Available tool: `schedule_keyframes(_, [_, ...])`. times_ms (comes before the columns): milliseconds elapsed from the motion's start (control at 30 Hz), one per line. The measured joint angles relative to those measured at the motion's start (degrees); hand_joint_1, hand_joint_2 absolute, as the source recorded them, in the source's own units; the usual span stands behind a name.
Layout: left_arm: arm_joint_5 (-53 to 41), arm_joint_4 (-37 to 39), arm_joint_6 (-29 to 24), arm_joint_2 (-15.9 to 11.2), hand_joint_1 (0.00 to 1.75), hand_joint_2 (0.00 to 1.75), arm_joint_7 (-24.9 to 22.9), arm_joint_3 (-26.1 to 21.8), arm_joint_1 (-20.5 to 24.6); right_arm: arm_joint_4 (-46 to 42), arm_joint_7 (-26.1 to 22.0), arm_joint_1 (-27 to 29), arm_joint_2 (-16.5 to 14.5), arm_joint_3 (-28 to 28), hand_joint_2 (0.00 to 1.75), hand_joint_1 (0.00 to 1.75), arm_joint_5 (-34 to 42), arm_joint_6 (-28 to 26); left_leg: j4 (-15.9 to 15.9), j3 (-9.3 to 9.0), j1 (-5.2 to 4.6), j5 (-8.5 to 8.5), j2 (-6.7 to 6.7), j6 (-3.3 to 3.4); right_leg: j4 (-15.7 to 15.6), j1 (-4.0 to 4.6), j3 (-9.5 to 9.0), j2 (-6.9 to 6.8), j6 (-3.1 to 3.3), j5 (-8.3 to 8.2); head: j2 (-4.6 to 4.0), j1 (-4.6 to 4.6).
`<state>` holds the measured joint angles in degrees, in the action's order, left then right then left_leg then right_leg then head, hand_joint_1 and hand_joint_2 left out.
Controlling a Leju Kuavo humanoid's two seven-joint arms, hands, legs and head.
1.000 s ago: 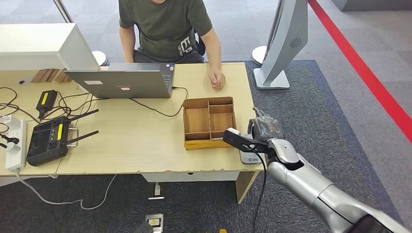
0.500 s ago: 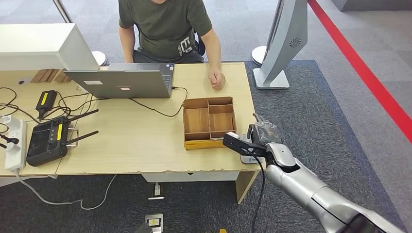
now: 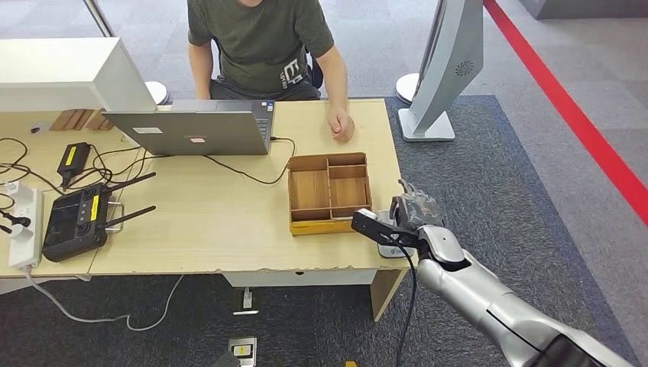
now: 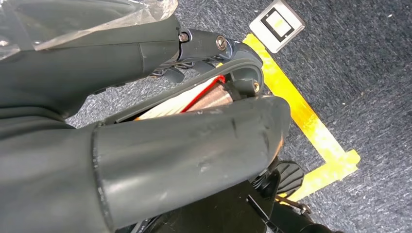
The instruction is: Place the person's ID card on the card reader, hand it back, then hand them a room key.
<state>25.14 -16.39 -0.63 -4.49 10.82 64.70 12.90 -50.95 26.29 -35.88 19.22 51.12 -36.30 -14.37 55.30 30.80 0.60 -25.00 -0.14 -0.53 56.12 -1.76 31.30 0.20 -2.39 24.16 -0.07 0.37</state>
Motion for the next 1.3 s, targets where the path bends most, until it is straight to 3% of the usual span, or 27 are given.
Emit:
schedule_keyframes(400, [-0.08, 0.05, -0.26, -0.29, 0.00, 0.00, -0.67, -0.38, -0.29, -2.24, 2.47, -4.10, 0.87, -0.84, 1.75, 1.75, -5.43, 4.41, 0.01, 0.02, 0.00, 0.01, 0.00, -0.01, 0.01, 0.00, 0.02, 0.01, 0.01, -0.02, -0.01, 0.00])
schedule_keyframes(633, [-1.69, 0.09, 0.31, -0.32, 0.00, 0.00, -1.10, -0.38, -0.23, -9.84, 6.97, -7.24, 2.96, -3.13, 1.75, 1.75, -9.63, 11.51, 0.01, 0.03, -0.01, 0.01, 0.01, -0.01, 0.01, -0.01, 0.06, 0.01, 0.00, -0.03, -0.01, 0.00])
schedule_keyframes(833, [-2.46, 0.09, 0.81, -0.32, 0.00, 0.00, -1.31, -0.38, -0.12, -15.73, 7.35, -8.63, 3.73, -4.76, 1.75, 1.75, -10.95, 14.17, 0.01, 0.03, -0.01, 0.01, 0.00, -0.01, 0.02, 0.00, 0.04, 0.01, 0.01, -0.03, -0.01, 0.00])
schedule_keyframes(1033, [-2.98, 0.09, 0.80, -0.20, 0.00, 0.00, -1.55, -0.38, -0.06, -18.00, 4.70, -10.40, 1.81, -4.80, 1.75, 1.75, -11.52, 14.27, 0.00, 0.05, 0.02, 0.01, 0.00, -0.01, 0.03, 0.02, 0.03, 0.01, 0.01, -0.03, -0.01, 0.00])
schedule_keyframes(1300, [-3.80, 0.09, 1.08, 0.40, 0.00, 0.00, -1.76, -0.74, 0.18, -15.60, 0.54, -13.73, -4.45, -3.29, 1.75, 1.75, -10.21, 11.81, 0.00, 0.07, 0.04, 0.04, 0.00, -0.05, 0.04, 0.04, 0.07, -0.01, 0.01, -0.02, -0.01, -0.01])
